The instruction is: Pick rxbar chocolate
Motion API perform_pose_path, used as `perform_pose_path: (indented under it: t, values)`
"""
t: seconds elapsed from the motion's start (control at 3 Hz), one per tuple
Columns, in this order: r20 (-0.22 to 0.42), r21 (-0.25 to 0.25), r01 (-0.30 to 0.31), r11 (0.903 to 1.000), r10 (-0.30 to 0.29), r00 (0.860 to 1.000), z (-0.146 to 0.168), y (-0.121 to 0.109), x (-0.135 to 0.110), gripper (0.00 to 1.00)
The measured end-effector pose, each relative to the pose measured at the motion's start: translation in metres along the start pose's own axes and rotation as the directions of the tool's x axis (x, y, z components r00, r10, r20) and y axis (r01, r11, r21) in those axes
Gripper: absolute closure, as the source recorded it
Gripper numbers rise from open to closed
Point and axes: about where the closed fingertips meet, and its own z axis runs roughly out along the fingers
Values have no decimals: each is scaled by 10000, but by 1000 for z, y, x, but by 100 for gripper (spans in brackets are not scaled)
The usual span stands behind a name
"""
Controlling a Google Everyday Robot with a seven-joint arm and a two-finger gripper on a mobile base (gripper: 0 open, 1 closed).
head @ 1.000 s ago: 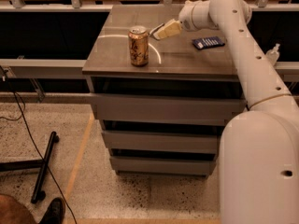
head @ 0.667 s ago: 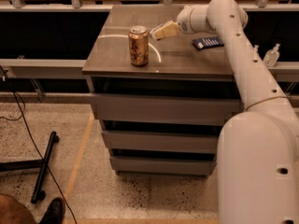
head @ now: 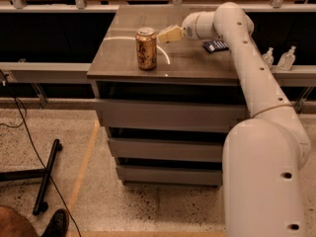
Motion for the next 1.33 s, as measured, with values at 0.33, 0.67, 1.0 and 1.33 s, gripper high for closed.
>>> perform_pose_path:
  t: [0.33, 0.67, 1.0, 1.33]
  values:
    - [238, -75, -119, 9999, 121, 9996, 12, 2, 7, 0]
    - [279, 49, -16, 10000, 15, 9996, 21, -3, 18, 0]
    - [129, 406, 70, 9992, -76, 9999, 30, -13, 31, 0]
    - [160, 640, 14, 9979, -24, 9999, 34, -21, 35, 0]
